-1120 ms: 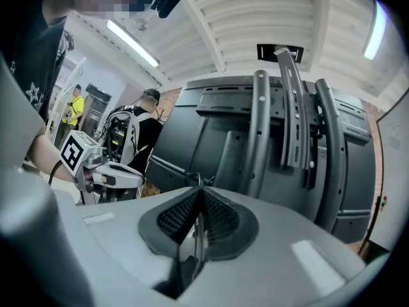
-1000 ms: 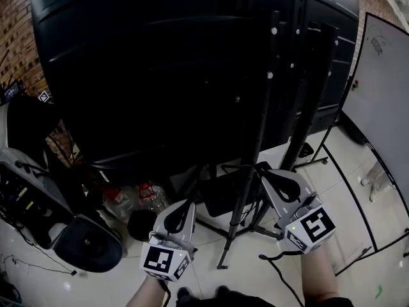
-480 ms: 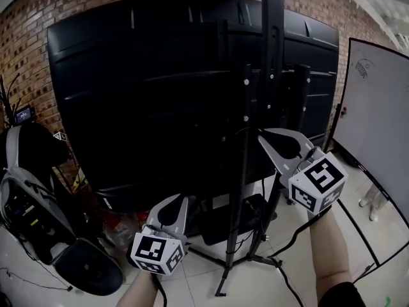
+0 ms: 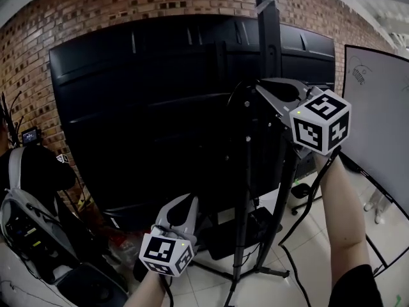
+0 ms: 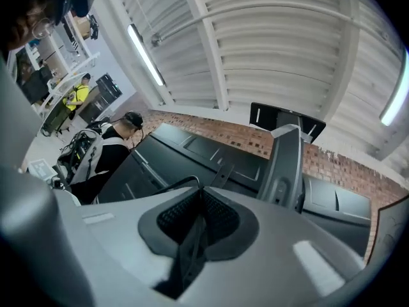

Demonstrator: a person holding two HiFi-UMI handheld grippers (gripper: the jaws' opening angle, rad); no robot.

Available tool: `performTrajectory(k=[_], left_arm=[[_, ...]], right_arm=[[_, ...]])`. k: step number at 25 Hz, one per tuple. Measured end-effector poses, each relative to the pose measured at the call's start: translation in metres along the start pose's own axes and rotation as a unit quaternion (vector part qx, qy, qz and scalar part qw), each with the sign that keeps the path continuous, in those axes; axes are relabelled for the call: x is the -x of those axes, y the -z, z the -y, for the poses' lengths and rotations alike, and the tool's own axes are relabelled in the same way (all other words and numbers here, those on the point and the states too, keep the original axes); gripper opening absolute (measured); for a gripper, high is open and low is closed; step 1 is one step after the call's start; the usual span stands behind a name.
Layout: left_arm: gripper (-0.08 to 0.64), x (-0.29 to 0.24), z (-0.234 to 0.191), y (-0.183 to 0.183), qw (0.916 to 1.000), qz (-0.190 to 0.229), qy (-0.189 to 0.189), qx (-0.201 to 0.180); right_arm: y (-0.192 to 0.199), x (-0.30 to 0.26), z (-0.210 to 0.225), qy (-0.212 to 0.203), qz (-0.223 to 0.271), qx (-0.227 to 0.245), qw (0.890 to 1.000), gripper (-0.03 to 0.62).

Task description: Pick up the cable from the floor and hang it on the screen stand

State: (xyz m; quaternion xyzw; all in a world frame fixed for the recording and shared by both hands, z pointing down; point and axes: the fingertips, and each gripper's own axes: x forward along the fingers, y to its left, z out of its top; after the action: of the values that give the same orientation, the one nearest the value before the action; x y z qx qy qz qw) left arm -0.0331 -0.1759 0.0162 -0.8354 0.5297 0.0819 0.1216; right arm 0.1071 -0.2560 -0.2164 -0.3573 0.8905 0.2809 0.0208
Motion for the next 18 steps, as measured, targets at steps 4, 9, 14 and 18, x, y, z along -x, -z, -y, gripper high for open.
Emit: performTrajectory(k=[4, 9, 14, 18], left_arm=[[0.005, -0.004, -0.001, -0.021, 0.9999, 0.004, 0.008, 0.014], [0.005, -0.025, -0.006, -0.044, 0.9994, 0.022, 0.025, 0.013], [0.005, -0.046, 0.002, -0.061, 0.9978, 0.029, 0.055, 0.022], [0.006, -0.053, 0.001, -0.065, 0.9979, 0.028, 0.057, 0.015]], right_arm=[[-0.027, -0.009, 0.017, 0.007, -0.03, 0.01, 0.999, 0.021], [-0.016, -0.03, 0.034, 0.047, -0.062, 0.031, 0.997, 0.021], [0.023, -0.03, 0.047, 0.089, -0.098, 0.026, 0.991, 0.021], [0.045, -0.02, 0.045, 0.106, -0.122, 0.043, 0.986, 0.021]])
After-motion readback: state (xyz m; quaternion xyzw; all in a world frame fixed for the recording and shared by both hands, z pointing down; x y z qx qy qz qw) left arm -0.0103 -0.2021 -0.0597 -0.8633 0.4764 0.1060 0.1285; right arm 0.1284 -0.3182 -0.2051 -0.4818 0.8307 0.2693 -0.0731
